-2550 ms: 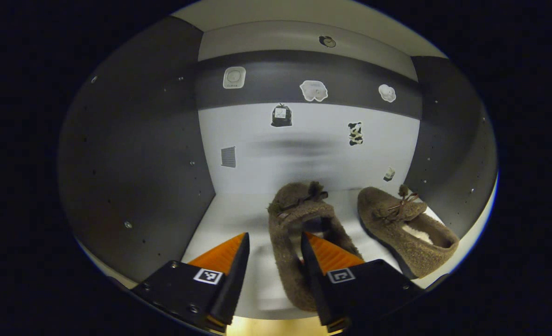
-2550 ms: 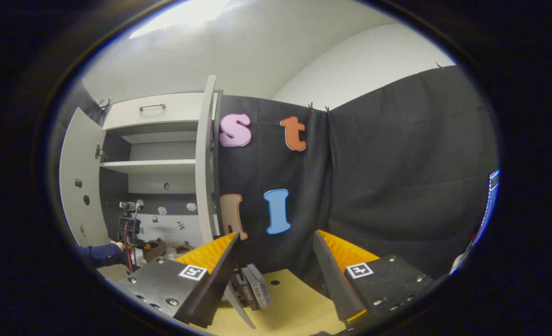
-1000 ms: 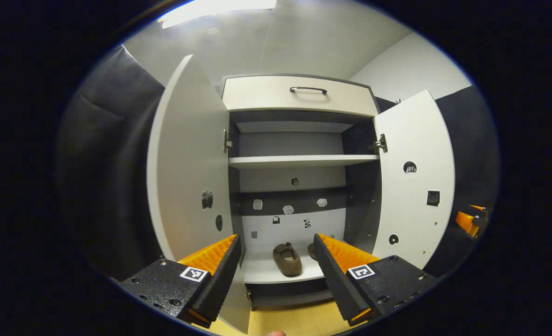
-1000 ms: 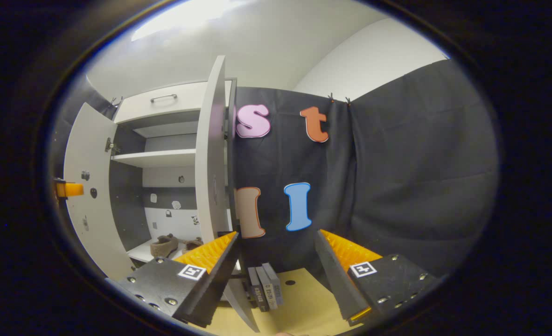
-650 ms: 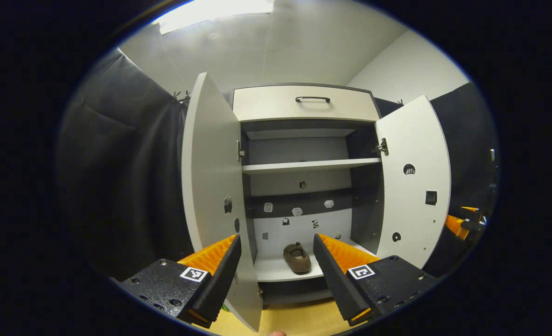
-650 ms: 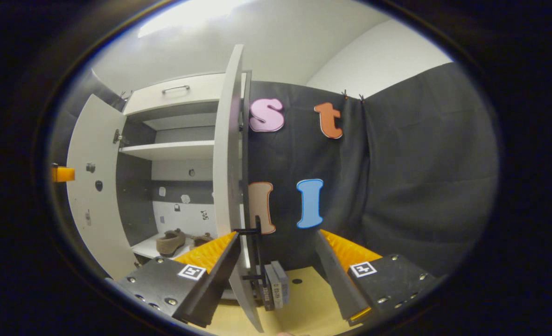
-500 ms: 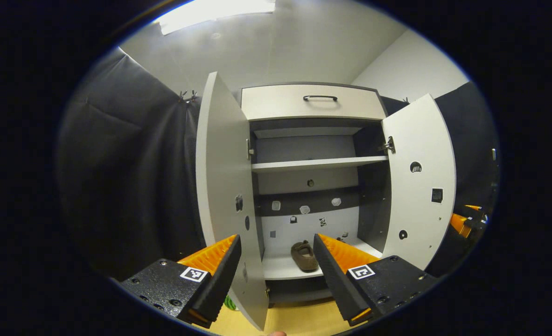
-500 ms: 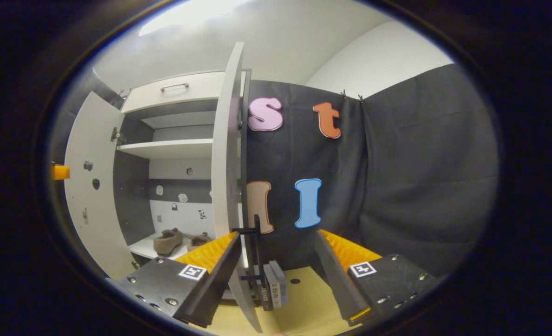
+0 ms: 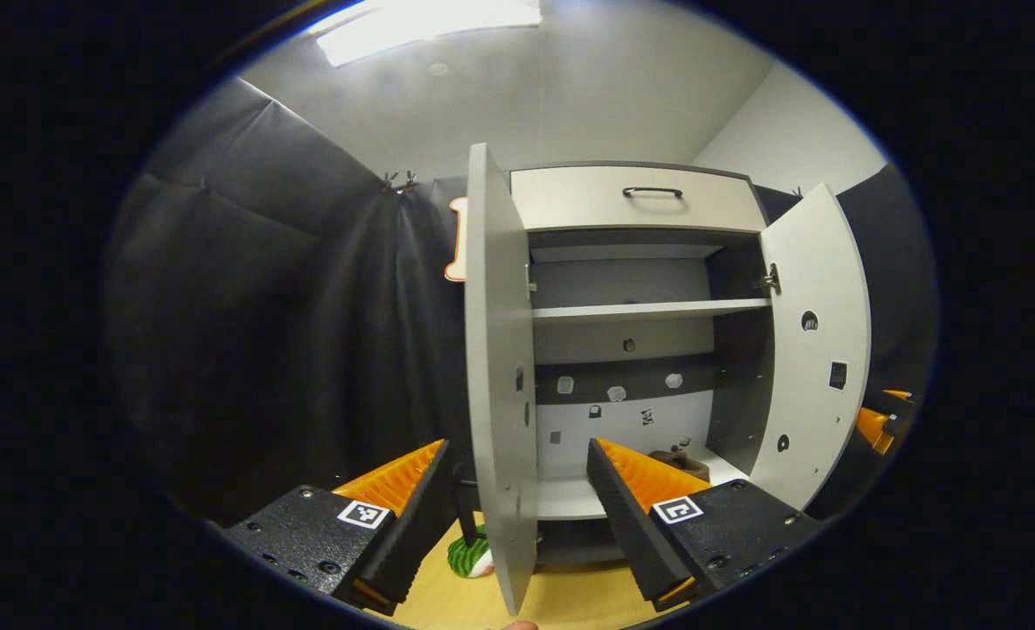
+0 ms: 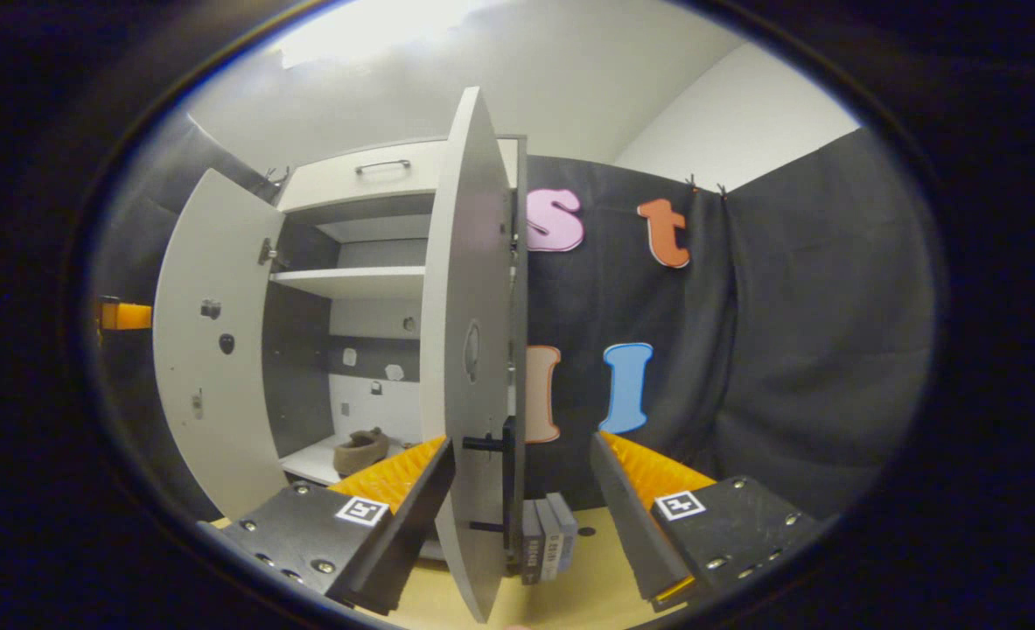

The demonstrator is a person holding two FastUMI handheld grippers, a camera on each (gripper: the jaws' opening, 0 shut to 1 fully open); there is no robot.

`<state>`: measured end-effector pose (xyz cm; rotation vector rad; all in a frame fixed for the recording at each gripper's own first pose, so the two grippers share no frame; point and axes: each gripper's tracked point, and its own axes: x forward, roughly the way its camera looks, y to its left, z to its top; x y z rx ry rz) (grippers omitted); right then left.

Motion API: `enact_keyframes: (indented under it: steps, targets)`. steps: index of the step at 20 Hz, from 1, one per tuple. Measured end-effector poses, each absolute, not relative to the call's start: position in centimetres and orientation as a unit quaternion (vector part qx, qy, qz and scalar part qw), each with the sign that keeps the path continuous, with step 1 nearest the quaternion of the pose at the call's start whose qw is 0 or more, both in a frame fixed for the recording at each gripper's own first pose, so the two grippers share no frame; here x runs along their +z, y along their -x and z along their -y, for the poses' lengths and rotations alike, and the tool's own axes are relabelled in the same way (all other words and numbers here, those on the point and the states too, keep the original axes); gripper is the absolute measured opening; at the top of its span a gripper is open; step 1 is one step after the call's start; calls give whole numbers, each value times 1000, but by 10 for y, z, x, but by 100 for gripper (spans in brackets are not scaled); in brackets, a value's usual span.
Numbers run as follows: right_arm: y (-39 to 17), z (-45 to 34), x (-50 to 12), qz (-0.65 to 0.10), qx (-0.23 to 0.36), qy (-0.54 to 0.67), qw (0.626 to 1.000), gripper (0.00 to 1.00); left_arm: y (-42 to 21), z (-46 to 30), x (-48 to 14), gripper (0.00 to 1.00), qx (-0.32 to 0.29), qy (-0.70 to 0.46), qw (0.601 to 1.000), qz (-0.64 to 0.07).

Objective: Grab one shoe with the right hand and put it into the shoe cabinet, grab the other shoe with the left hand and put it into the shoe cabinet; then close the right door with the right hand and the left door with the left hand.

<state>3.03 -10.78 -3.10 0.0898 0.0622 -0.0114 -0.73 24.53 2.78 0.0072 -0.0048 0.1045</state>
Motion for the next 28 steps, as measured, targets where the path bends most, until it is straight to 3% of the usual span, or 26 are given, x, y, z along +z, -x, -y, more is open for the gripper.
enact_keyframes:
  steps: [1, 3, 4, 5, 7, 11, 19, 20, 22, 24, 28]
  targets:
    - [-36, 71, -28, -31, 45, -75, 996, 94, 10, -253, 28, 94, 61, -2, 998, 2]
    - [-71, 66, -30, -17, -5, -12, 1000, 94, 17, -269, 27, 94, 77, 5, 997, 4]
    - [-59, 77, -24, -15, -35, 20, 999, 99, 20, -277, 27, 94, 83, 9, 996, 4]
    - [-54, 80, -24, -15, -39, 19, 999, 95, 22, -284, 24, 94, 89, 13, 996, 0]
    - [-46, 77, -22, -17, -17, -35, 999, 100, 24, -297, 15, 96, 97, 22, 995, -13]
    - [-48, 75, -18, -21, -8, -72, 997, 100, 17, -316, 3, 92, 108, 53, 992, -25]
    - [-60, 2, -17, -29, 69, -75, 994, 97, 1, -349, -26, 94, 125, 67, 989, -48]
    - [-63, -9, -17, -30, 80, -73, 994, 97, -1, -351, -28, 91, 123, 67, 989, -51]
    - [-65, -34, -17, -31, 110, -78, 990, 97, -8, -354, -36, 94, 118, 66, 989, -59]
    - [-62, -64, -16, -33, 149, -92, 984, 100, -15, -351, -40, 92, 106, 64, 990, -66]
    - [-61, -92, -18, -31, 163, -72, 983, 100, -28, -350, -50, 95, 93, 58, 991, -76]
